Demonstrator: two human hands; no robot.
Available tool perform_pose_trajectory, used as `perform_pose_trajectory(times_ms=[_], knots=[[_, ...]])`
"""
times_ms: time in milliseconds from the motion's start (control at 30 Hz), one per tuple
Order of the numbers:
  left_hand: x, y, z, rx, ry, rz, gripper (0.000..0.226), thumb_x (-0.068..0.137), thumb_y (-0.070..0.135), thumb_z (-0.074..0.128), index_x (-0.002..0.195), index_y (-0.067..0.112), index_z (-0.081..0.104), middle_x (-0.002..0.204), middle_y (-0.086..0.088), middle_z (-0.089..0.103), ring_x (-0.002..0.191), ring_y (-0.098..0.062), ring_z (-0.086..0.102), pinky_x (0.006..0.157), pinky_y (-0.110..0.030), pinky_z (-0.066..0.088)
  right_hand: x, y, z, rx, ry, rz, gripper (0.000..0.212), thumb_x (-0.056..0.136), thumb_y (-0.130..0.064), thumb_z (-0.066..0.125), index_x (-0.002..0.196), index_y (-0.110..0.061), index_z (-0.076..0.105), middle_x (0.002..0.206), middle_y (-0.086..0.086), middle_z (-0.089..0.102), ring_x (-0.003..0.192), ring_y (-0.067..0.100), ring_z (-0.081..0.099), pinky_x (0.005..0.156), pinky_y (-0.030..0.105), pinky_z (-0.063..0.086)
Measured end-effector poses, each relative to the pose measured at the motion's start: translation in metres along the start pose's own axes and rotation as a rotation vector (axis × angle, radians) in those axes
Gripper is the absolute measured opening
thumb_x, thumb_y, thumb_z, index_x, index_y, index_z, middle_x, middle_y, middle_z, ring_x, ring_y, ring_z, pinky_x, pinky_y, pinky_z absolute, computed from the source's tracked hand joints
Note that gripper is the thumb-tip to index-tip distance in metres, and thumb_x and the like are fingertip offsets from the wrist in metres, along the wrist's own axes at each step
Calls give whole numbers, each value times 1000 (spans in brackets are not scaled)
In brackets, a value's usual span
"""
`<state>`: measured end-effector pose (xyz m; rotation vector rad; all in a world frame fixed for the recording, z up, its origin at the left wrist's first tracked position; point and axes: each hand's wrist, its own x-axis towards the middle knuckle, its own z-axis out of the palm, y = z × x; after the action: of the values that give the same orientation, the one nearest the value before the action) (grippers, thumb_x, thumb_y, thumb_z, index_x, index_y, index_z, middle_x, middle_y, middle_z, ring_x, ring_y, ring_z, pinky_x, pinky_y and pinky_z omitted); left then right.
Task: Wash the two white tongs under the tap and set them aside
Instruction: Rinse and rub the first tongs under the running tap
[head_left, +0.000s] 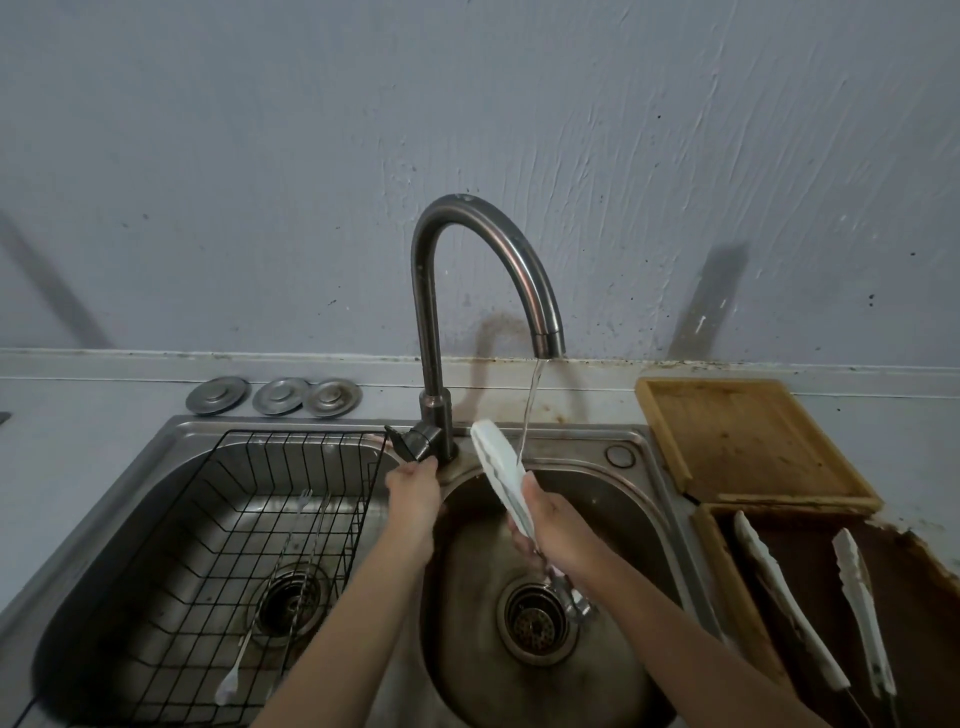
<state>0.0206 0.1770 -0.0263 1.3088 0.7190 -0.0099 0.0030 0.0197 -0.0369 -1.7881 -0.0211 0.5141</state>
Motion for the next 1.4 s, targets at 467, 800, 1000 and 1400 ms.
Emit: perform_pose_trajectory(times_ms=[467,800,1000,1400], knots=[[36,11,-18,700,189,575,14,93,14,47,102,3,45,101,-17,60,93,-36,59,75,-38,44,-4,-9,5,710,-172,94,60,92,-61,22,67,-14,48,47,-1,34,34,10,29,34,22,31],[48,20,1,1068,307,578,19,87,14,49,101,11,37,106,-12,58,94,-30,58,72,-37,40,-8,12,-8,81,-48,73,65,93,-61,19,82,-8,56,55,3,51,42,13,47,46,26,43],[56,14,0,1067,314,590,18,86,14,46,101,12,36,109,-13,57,98,-31,57,72,-37,37,-5,0,-33,-490,303,-238,73,78,-74,15,97,-13,51,76,-1,56,60,6,53,45,13,35],[55,14,-1,1054,305,605,22,86,15,50,95,16,29,103,-10,56,81,-22,49,68,-37,41,4,20,1,-1212,278,-76,38,95,-49,34,96,-15,50,82,3,64,62,16,52,51,28,38]])
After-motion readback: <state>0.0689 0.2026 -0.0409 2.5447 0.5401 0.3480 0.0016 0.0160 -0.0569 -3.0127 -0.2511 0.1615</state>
